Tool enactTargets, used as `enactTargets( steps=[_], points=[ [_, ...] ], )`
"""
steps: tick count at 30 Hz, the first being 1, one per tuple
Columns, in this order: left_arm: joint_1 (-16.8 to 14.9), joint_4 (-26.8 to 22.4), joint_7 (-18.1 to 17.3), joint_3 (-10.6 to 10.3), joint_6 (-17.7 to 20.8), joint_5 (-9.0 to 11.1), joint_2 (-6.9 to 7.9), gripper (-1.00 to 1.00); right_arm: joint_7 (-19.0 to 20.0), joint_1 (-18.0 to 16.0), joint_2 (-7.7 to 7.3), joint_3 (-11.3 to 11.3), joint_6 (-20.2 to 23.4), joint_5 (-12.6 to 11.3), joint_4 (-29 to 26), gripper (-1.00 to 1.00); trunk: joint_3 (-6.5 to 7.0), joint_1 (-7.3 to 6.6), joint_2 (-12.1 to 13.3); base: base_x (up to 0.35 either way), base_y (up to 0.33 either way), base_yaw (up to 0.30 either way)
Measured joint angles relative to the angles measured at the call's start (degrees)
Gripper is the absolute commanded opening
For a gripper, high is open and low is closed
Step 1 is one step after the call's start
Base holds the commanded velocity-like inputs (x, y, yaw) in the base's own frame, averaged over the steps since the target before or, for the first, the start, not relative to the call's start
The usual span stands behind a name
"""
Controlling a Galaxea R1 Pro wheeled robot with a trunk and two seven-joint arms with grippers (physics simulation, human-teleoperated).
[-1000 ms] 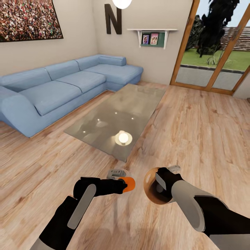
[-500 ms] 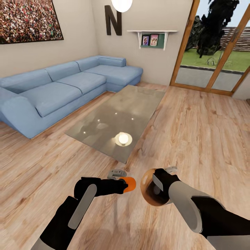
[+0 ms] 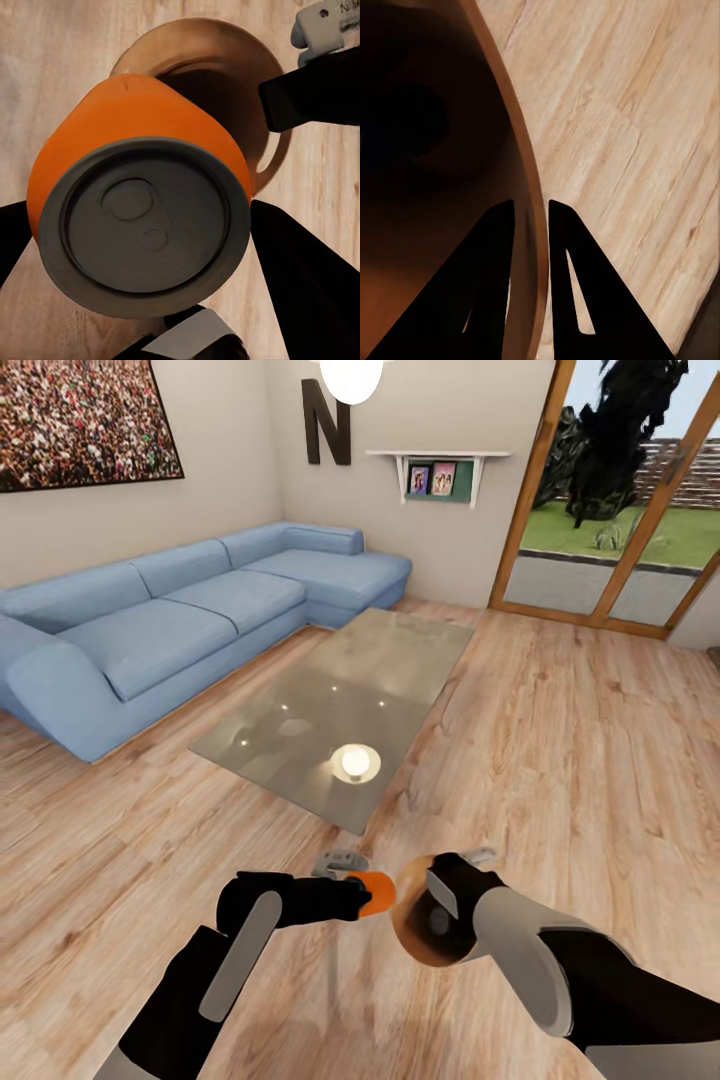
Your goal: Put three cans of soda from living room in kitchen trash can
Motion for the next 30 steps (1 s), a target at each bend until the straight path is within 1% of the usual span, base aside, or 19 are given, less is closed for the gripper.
enactTargets(
  steps=[4, 10, 18, 26, 30],
  points=[
    [0.0, 0.3, 0.1, -1.0, 0.0, 0.0, -0.10, -1.00, 0.3, 0.0, 0.69, 0.1, 0.0, 0.2, 0.4, -1.00, 0.72, -0.88, 1.6, 0.000, 0.000, 0.000],
    [0.0, 1.4, 0.3, -1.5, 0.0, -0.2, -0.65, -1.00, 0.6, 0.0, 0.89, 0.2, 0.0, 0.2, 0.5, -1.00, 0.72, -0.88, 1.6, 0.000, 0.000, 0.000],
    [-0.2, 4.8, 0.3, -1.6, 0.0, -0.2, -1.05, -1.00, 0.7, 0.0, 0.89, 0.2, 0.0, 0.2, 0.4, -1.00, 0.72, -0.88, 1.6, 0.000, 0.000, 0.000],
    [-0.2, 5.7, 0.1, -1.7, 0.0, -0.5, -1.13, -1.00, 0.8, 0.0, 0.89, 0.3, 0.1, 0.2, 0.5, -1.00, 0.72, -0.88, 1.6, 0.000, 0.000, 0.000],
    [-0.3, 8.6, 0.0, -1.7, -0.4, -0.5, -1.29, -1.00, 0.8, 0.0, 0.89, 0.3, 0.1, 0.2, 0.5, -1.00, 0.72, -0.88, 1.6, 0.000, 0.000, 0.000]
  ],
)
